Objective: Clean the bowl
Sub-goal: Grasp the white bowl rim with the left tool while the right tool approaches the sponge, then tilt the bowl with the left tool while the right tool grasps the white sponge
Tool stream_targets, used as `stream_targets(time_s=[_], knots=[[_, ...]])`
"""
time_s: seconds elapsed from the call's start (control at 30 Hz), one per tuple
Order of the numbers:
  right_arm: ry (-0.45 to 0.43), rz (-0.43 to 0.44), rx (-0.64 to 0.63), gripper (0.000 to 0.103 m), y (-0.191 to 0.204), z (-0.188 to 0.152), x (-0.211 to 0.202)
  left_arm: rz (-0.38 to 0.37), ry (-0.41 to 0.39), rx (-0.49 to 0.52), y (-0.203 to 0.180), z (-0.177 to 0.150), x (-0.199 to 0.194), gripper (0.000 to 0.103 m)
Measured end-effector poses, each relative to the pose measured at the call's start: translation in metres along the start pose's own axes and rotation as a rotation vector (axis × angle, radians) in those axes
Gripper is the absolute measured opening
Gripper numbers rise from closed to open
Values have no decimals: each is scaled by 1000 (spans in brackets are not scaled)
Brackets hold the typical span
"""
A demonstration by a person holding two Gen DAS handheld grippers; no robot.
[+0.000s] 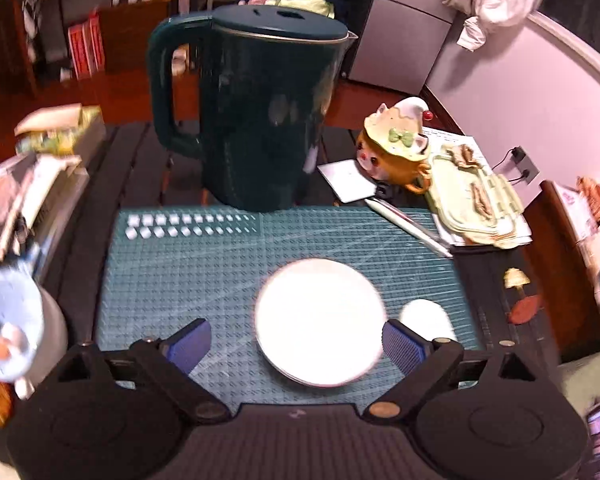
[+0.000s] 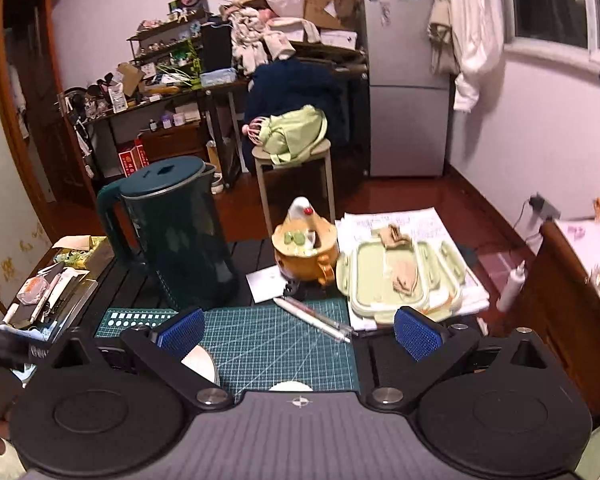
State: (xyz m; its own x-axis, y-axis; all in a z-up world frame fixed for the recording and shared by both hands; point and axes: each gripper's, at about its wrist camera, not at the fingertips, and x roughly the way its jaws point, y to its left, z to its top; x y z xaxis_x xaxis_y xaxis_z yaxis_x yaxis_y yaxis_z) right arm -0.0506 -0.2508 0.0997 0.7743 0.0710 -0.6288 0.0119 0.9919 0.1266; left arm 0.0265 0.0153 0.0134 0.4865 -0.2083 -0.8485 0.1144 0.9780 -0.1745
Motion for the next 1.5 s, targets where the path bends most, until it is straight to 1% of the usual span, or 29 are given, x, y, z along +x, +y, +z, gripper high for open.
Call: stream_targets(time_s=[0.1, 0.13, 0.17, 0.2, 0.27, 0.3, 0.33, 0.4, 0.47, 0.53, 0.57, 0.6, 0.63, 0.7, 0.77, 0.87, 1.03, 1.1, 1.13, 1.2, 1.23, 1.27, 1.3, 1.33, 1.37, 1.4, 1.47, 1.5], knots=[[-87, 37, -7, 102, -3, -11, -2, -79, -20, -42, 11, -5, 2, 92], [-87, 43, -5, 102, -3, -12, 0, -72, -27, -44, 15, -7, 7, 92], [-82, 47, -2, 102, -2, -14, 2, -22, -39, -25, 17, -10, 14, 92], [-57, 53, 0, 102, -1, -16, 7, 19, -44, -14, 18, -11, 18, 92], [-39, 53, -9, 102, 0, -20, 15, 42, -39, -20, 21, -14, 27, 92], [-32, 53, -14, 102, 1, -23, 18, 11, -44, -44, 24, -15, 30, 92], [-25, 53, -19, 102, 1, -25, 22, 1, -42, -52, 24, -15, 33, 92], [-1, 56, -21, 102, 1, -29, 30, -49, -7, -91, 31, -17, 44, 92], [35, 80, -8, 102, -1, -34, 38, -106, 5, -95, 40, -17, 57, 91], [54, 124, 19, 101, -6, -40, 44, -107, -11, -107, 46, -16, 58, 87], [55, 131, 30, 101, -7, -43, 47, -107, -20, -113, 49, -16, 59, 81], [56, 134, 41, 100, -8, -46, 50, -105, -19, -120, 53, -14, 61, 73], [57, 137, 51, 97, -10, -48, 53, -102, -18, -127, 57, -12, 64, 69], [59, 144, 71, 90, -12, -54, 58, -92, -11, -130, 58, -12, 68, 47], [73, 141, 94, 84, -13, -60, 66, -94, 22, -118, 56, -14, 75, 40], [93, 128, 123, 83, -13, -68, 76, -125, 48, -129, 55, -19, 85, 39], [119, 145, 183, 83, -17, -76, 90, -129, 80, -154, 58, -26, 95, 39], [130, 147, 200, 83, -18, -79, 94, -196, 133, -200, 62, -28, 104, 39], [141, 138, 204, 83, -19, -81, 97, -219, 144, -207, 62, -28, 106, 39], [165, 115, 209, 83, -20, -85, 103, -240, 158, -208, 61, -27, 108, 39], [177, 104, 212, 80, -21, -87, 105, -237, 158, -205, 60, -28, 108, 39], [190, 104, 227, 75, -23, -90, 108, -234, 158, -195, 58, -28, 107, 38], [202, 107, 244, 71, -25, -94, 111, -236, 161, -192, 57, -30, 107, 29], [215, 112, 267, 64, -30, -98, 114, -252, 171, -203, 58, -32, 108, 24], [229, 118, 292, 58, -36, -102, 118, -253, 174, -218, 58, -33, 107, 23], [232, 119, 299, 57, -37, -104, 119, -254, 176, -234, 57, -35, 106, 23], [261, 125, 353, 47, -46, -113, 127, -240, 174, -217, 54, -37, 105, 23], [277, 128, 383, 46, -50, -118, 131, -231, 173, -207, 52, -38, 103, 23]])
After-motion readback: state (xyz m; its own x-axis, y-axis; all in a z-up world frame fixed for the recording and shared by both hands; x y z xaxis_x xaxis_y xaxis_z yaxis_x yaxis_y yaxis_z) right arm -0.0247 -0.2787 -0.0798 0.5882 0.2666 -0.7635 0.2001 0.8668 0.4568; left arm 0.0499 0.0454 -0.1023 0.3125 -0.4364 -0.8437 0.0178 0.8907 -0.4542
